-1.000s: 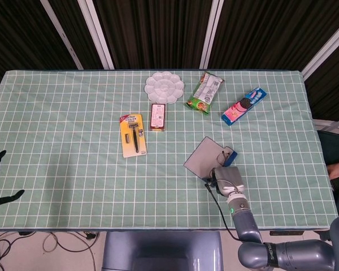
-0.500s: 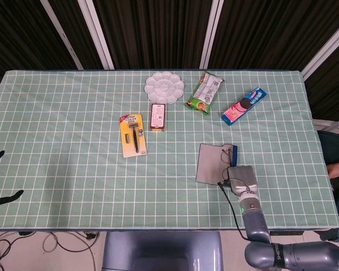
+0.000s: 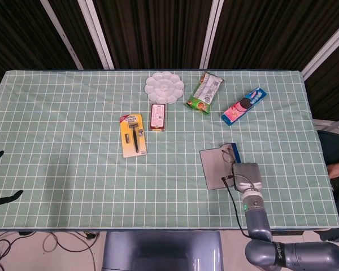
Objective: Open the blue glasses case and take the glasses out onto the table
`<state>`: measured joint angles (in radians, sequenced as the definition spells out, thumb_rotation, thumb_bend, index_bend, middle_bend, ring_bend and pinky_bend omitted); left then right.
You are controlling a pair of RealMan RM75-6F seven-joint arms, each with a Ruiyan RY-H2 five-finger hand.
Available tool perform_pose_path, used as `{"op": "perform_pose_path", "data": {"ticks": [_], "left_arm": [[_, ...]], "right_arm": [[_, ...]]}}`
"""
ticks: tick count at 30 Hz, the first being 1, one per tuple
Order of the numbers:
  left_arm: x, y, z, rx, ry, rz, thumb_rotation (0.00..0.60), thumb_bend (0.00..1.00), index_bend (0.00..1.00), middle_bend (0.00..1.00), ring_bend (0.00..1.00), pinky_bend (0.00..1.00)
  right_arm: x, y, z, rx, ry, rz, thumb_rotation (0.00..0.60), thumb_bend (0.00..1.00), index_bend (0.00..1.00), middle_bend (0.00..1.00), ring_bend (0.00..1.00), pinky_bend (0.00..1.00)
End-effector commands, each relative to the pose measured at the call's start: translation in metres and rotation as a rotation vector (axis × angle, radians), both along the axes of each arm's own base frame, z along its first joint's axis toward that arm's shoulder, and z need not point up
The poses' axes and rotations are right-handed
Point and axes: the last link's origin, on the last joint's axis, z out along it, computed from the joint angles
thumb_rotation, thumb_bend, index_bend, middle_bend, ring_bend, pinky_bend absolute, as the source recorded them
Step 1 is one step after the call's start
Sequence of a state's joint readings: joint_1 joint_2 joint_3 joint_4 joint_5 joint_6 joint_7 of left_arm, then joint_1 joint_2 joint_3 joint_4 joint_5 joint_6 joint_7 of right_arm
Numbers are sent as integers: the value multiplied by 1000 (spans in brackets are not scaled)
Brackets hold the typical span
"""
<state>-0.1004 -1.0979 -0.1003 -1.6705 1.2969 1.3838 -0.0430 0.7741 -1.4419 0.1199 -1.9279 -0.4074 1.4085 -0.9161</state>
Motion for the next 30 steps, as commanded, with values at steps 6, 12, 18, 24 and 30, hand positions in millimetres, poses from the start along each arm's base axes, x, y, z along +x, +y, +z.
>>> {"op": "perform_pose_path", "data": {"ticks": [6, 12, 18, 24, 30], "left_arm": [[0, 0, 0, 2, -3, 1, 600, 36, 0, 0, 0, 0], [-1, 0, 0, -1, 2, 3, 600, 36, 0, 0, 0, 0], [-2, 1, -1, -1, 12, 9, 600, 36, 0, 0, 0, 0], [-2, 2, -2, -5, 17, 12, 600, 36, 0, 0, 0, 0], [-2, 2, -2, -2, 18, 13, 600, 36, 0, 0, 0, 0]], "right_arm": [[9, -14, 3, -95, -54, -8, 600, 241, 82, 1000, 1000, 1000], [2, -26, 1, -118, -52, -66, 600, 238, 77, 1000, 1000, 1000], [-8, -32, 0, -128, -38, -106, 600, 239, 77, 1000, 1000, 1000], [-16, -31, 0, -126, -40, -136, 600, 239, 75, 1000, 1000, 1000], [-24, -32, 2, -128, -26, -157, 600, 239, 67, 1000, 1000, 1000]]}}
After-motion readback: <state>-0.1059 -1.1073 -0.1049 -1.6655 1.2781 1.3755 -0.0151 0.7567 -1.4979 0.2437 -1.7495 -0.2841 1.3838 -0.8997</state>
